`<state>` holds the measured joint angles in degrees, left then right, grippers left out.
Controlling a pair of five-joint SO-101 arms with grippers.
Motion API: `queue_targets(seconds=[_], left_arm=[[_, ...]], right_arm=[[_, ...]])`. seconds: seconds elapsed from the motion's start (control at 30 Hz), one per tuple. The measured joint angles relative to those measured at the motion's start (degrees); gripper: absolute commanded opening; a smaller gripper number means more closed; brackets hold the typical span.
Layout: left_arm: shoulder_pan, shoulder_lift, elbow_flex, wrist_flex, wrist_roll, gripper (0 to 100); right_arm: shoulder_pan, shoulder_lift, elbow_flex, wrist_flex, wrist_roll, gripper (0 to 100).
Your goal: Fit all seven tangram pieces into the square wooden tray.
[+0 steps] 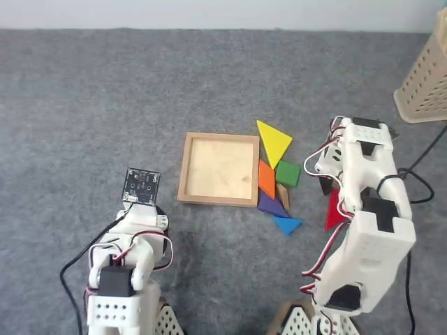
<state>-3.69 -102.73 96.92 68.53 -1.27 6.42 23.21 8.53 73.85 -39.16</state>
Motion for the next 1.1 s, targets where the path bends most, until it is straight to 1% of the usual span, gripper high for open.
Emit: queue_targets(seconds=[0.2, 0.4, 0.57, 0.77, 1.0, 1.03, 1.1], left_arm=[[0.0, 0.0, 0.0, 0.0, 0.0, 1], [0.0, 0.0, 0.0, 0.0, 0.0, 1], [0.0, 0.0, 0.0, 0.0, 0.0, 1], [0.0, 0.0, 0.0, 0.0, 0.0, 1], [0.0, 0.0, 0.0, 0.0, 0.0, 1], [0.0, 0.0, 0.0, 0.0, 0.0, 1], [0.0, 0.0, 0.0, 0.0, 0.0, 1]], right_arm=[[2.9, 0.1, -2.2, -0.4, -0.2, 31.8], [3.3, 0.1, -2.2, -0.5, -0.2, 31.8], [3.3, 0.1, -2.2, -0.5, -0.2, 31.8], [1.1, 0.1, -2.2, -0.1, -0.2, 31.8], [1.1, 0.1, -2.2, -0.1, 0.4, 31.7], [1.1, 0.1, -2.2, -0.1, 0.4, 31.3], [1.2, 0.1, -2.2, -0.1, 0.4, 27.3]])
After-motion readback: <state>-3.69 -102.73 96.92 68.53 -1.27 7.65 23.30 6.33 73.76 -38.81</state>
